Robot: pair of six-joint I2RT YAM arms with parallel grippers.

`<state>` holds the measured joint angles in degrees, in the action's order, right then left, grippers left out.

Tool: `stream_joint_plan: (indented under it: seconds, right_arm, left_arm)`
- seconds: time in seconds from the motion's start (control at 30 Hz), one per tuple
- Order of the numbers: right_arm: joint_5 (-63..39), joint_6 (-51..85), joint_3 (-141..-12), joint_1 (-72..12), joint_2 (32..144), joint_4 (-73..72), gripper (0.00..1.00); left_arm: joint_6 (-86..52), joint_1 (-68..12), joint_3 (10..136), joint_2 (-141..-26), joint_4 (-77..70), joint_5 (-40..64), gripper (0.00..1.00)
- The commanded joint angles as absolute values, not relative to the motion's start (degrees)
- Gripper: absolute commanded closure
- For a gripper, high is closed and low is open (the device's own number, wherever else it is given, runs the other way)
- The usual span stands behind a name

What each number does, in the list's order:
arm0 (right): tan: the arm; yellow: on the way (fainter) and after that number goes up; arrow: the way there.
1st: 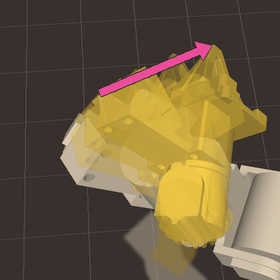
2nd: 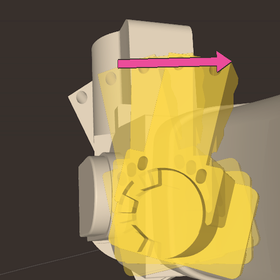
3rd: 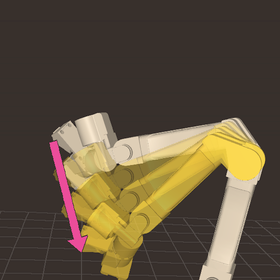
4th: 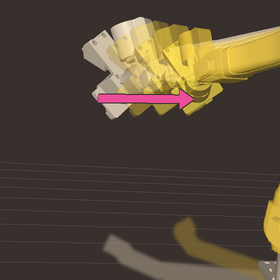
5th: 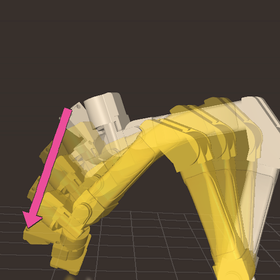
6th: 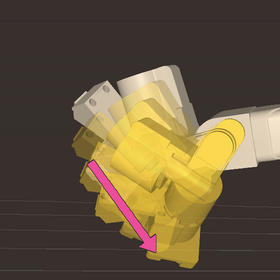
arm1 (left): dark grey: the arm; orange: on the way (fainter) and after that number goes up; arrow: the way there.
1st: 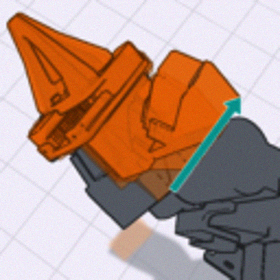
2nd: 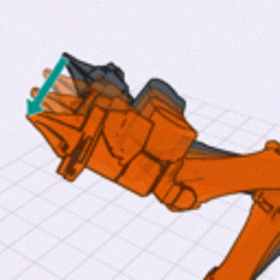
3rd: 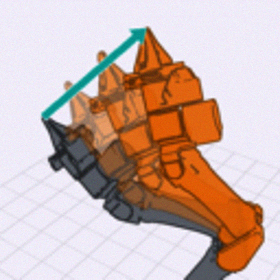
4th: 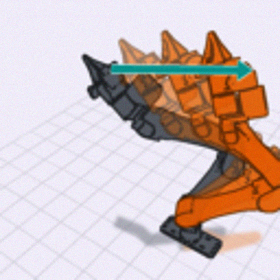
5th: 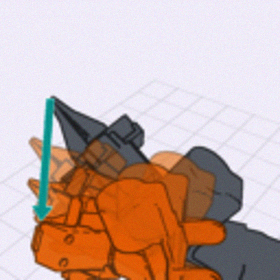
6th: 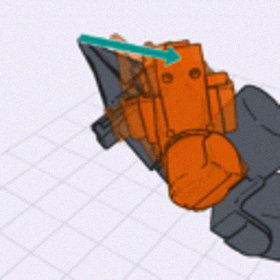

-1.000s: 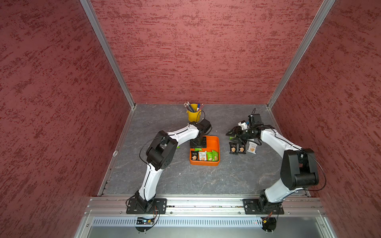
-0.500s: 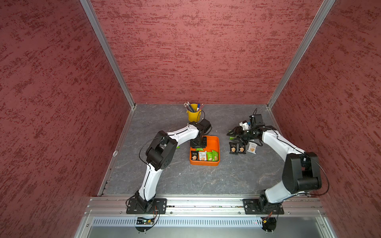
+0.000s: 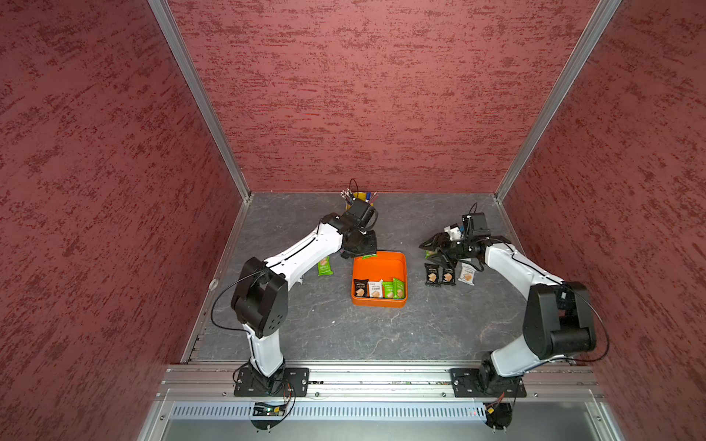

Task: Take the cookies out of the storage box
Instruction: Pick up the cookie from the storage box, then place the cookie at the center of the board.

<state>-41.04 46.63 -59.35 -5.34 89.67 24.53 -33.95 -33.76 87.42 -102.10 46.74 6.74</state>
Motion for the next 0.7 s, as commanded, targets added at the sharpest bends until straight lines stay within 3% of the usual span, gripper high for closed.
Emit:
stream_joint_plan:
  seconds: [0.0, 0.37, 0.67]
  right_arm:
    - [-42.82, 51.75, -58.42, -7.42, 90.24, 16.10, 0.41]
    - [-42.19, 57.96, -61.27, -13.40, 95.41, 8.46, 0.41]
    - [-41.82, 60.64, -62.71, -15.07, 97.89, 5.99, 0.41]
  left_arm:
    - [-34.38, -31.48, 83.04, -98.72, 46.01, 7.24, 0.61]
    - [-32.21, -21.63, 66.02, -87.84, 45.18, 5.42, 0.61]
    - [-30.47, -21.33, 58.50, -86.82, 45.04, 2.99, 0.61]
